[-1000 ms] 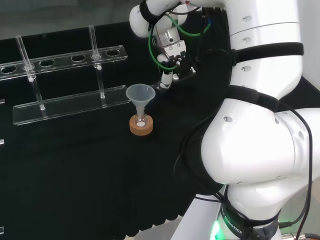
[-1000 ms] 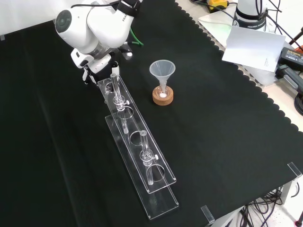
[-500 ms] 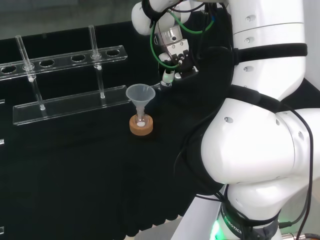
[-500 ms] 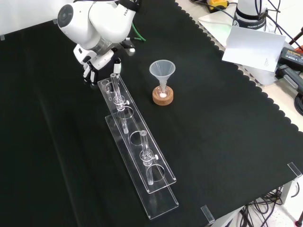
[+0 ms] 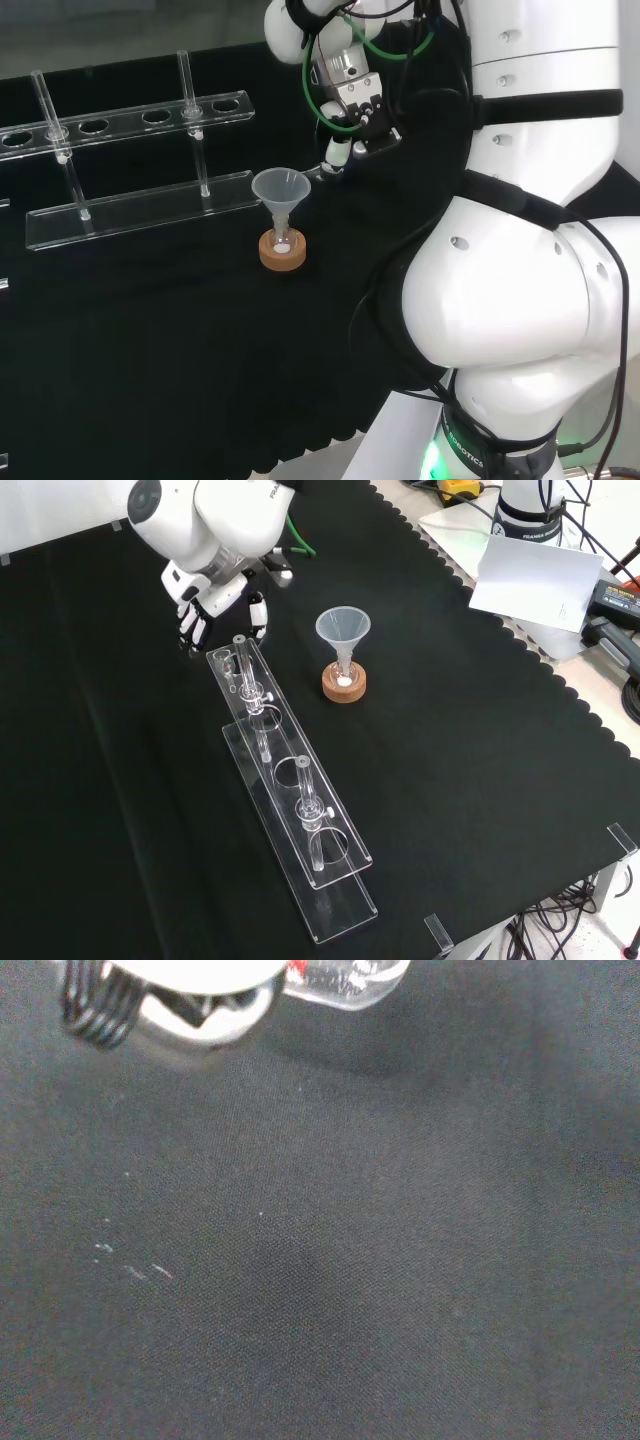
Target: Put the weighing funnel back on the table.
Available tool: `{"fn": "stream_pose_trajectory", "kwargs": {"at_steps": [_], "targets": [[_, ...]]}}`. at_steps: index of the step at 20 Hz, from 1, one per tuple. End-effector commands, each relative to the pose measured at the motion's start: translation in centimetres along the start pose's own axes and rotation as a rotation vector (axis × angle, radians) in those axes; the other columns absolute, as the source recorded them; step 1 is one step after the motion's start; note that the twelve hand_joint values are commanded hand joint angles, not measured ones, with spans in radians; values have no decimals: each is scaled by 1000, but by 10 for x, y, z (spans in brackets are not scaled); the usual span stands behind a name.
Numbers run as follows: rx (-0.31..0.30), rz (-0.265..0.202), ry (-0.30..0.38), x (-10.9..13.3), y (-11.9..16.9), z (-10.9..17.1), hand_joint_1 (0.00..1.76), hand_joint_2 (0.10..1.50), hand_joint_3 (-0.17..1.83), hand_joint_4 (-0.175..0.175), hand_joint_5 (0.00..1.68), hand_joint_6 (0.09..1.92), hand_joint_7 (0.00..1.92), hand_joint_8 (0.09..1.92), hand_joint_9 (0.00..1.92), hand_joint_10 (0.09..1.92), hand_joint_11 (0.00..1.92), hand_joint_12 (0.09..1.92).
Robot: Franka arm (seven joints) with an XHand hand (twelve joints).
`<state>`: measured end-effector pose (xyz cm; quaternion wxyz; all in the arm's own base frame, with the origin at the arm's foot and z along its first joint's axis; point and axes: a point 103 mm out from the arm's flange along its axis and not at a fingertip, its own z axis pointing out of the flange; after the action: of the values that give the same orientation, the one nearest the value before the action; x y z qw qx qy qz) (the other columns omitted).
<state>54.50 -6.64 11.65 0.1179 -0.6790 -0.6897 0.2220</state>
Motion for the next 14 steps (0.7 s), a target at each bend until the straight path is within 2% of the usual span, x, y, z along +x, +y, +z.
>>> {"fn": "stream_pose_trajectory", "kwargs": {"at_steps": [1,5,14], "targets": [[-53,17,35,-5,-39,-26,901,602,467,-4,479,87,215,650,738,87,383,1287],[-101,26,45,-1,-63,-40,856,606,477,-9,467,87,213,649,734,87,370,1290],[-148,61,34,7,-109,-60,840,609,481,-12,471,87,224,652,732,87,364,1299]]}}
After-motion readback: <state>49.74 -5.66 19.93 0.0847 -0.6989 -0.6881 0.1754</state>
